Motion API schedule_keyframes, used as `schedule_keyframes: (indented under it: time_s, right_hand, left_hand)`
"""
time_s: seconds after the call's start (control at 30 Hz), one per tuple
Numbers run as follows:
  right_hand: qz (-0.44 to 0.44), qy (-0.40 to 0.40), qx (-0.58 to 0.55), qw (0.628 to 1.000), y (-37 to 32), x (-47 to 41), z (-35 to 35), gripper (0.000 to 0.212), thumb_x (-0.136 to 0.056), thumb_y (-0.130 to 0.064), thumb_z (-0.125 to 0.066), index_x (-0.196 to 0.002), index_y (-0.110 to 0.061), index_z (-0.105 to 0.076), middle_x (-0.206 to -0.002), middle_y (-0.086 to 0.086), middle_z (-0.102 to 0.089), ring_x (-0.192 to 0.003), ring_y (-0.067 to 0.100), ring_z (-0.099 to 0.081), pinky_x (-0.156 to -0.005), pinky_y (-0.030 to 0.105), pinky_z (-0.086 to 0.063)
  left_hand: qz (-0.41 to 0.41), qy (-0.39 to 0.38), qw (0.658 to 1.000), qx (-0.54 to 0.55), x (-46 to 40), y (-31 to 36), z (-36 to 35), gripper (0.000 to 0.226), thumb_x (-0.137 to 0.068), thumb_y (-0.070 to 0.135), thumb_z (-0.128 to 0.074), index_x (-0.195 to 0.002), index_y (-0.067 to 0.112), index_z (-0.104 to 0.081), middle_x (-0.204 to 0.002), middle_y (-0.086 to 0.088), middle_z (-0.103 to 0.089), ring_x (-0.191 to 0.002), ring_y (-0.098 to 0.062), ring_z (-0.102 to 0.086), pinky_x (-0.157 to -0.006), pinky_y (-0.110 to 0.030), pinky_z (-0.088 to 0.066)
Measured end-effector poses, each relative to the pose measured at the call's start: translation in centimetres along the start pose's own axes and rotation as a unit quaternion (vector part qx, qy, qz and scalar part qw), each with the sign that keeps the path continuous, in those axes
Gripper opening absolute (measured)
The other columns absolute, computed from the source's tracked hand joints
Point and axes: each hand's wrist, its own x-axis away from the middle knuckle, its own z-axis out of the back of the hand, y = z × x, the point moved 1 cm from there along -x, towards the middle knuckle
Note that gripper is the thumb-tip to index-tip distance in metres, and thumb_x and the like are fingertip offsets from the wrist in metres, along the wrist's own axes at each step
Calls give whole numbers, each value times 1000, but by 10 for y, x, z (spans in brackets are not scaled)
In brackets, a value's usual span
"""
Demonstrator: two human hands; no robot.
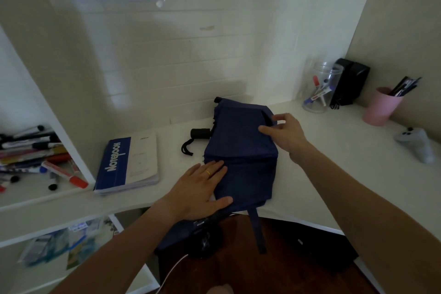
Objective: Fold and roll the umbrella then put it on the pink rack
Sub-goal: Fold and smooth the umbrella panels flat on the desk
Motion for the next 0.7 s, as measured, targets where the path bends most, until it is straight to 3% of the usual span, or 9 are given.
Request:
schedule_keyframes:
  time_s: [0.1,0.23,0.3,0.37,0.47,0.53,0.57,0.63,0.7]
  right_hand:
    - [14,-3,-57,998,-2,-9,-4,52,-77,-16,-85,-121,-16,-58,-98,5,-70,-99,25,-68,-88,41,-59]
    - [58,-24,-130,990,-12,-2,5,47,-80,-2,-79,-123,-13,-63,-103,7,-70,-85,15,-68,-58,18,-54]
    - [77,-38,-153,985,-16,5,10,45,-82,4,-75,-123,-11,-65,-95,8,-71,-76,9,-68,-55,13,-50]
    - [97,-53,-167,980,-19,13,16,41,-84,6,-72,-122,-8,-67,-91,12,-70,-72,6,-68,-57,14,-51]
    - [132,-72,-159,976,-15,23,24,37,-83,4,-75,-115,-13,-72,-107,25,-69,-91,17,-70,-72,18,-57]
    - [156,-68,-136,976,-9,33,27,35,-81,3,-77,-110,-16,-76,-109,21,-71,-100,20,-68,-83,19,-57]
    - [170,-63,-115,977,-6,39,28,34,-80,4,-77,-108,-16,-77,-106,16,-73,-98,17,-67,-84,18,-56]
    - [193,-53,-80,976,1,52,30,28,-81,5,-76,-103,-13,-78,-100,6,-75,-90,9,-65,-80,15,-53]
    - [206,-54,-65,975,9,62,29,24,-81,6,-75,-98,-10,-79,-96,2,-75,-86,10,-67,-76,14,-54]
  left_hand:
    - [0,-1,1000,-3,0,1,3,93,-89,80,-15,-162,23,-8,-171,3,-2,-156,-16,-6,-127,-38,-3]
    - [-3,-4,1000,-10,-2,1,3,92,-90,80,-19,-162,22,-11,-171,1,-4,-156,-17,-7,-127,-39,-4]
    - [-6,4,1000,-13,-3,0,2,91,-91,78,-22,-162,22,-11,-171,1,-4,-156,-17,-8,-127,-40,-6]
    - [-9,17,1000,-14,-3,0,2,91,-91,78,-24,-162,22,-12,-170,1,-5,-156,-18,-10,-127,-39,-7]
    - [-10,45,999,-1,0,2,3,91,-91,77,-28,-162,21,-16,-170,0,-9,-155,-19,-14,-127,-37,-7]
    - [3,79,996,34,5,6,4,90,-88,77,-33,-159,21,-27,-167,-2,-23,-151,-20,-25,-126,-38,-14]
    - [19,117,991,68,8,10,6,86,-87,75,-39,-154,21,-37,-160,-2,-37,-144,-19,-37,-123,-40,-26]
    - [85,240,951,173,12,19,13,68,-86,65,-61,-137,22,-52,-133,1,-57,-115,-14,-56,-100,-38,-49]
    - [141,344,884,284,11,26,26,67,-80,49,-80,-132,22,-48,-120,4,-53,-97,-8,-55,-81,-27,-53]
